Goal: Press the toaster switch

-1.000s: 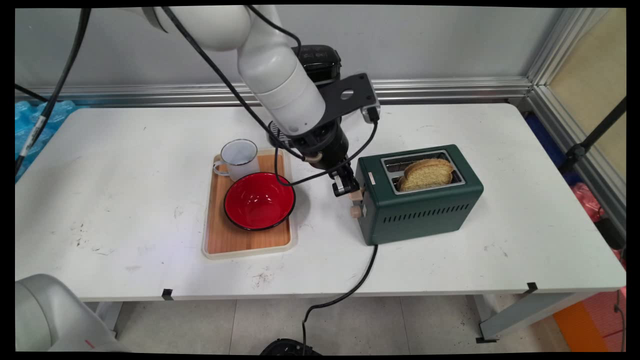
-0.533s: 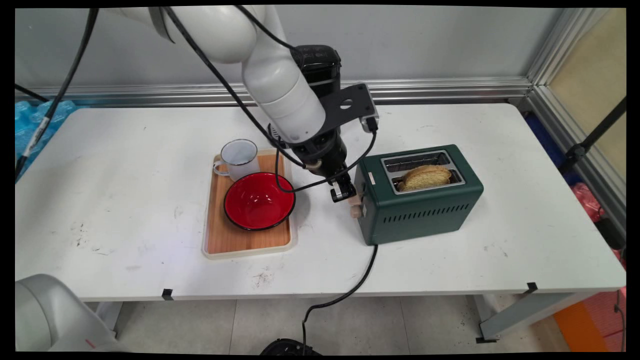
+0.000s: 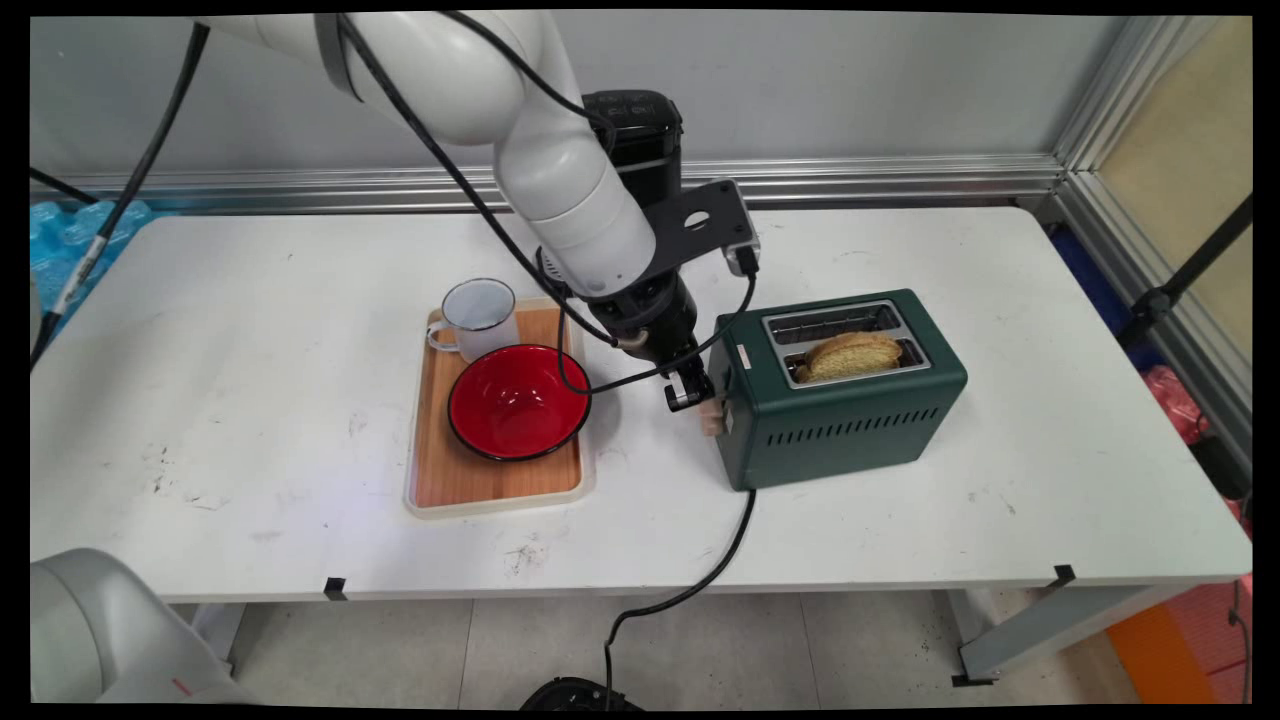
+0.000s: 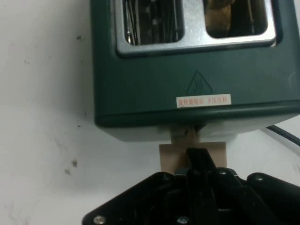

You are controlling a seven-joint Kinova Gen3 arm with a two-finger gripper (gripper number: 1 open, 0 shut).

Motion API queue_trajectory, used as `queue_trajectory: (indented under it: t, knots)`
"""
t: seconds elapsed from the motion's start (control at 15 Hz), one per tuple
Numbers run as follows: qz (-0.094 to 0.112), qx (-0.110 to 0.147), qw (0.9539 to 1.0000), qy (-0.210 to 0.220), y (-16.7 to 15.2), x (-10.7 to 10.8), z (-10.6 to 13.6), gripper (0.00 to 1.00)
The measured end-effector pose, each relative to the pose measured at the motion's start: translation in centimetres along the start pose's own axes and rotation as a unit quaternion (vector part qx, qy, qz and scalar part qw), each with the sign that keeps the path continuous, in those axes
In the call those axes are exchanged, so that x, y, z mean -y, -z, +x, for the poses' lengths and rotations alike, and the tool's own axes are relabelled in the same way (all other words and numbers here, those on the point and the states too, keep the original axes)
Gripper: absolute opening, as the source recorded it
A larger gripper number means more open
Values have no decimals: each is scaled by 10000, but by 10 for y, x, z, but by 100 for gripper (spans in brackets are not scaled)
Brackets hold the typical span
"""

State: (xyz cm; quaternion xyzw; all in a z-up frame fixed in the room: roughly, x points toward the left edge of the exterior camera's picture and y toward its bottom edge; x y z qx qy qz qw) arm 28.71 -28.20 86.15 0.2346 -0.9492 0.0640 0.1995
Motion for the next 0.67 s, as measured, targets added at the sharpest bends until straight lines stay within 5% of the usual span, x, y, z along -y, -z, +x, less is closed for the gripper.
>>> queue_trajectory:
  t: [0.67]
  knots:
    - [-3,12,10000,9,-6,0,-3,0]
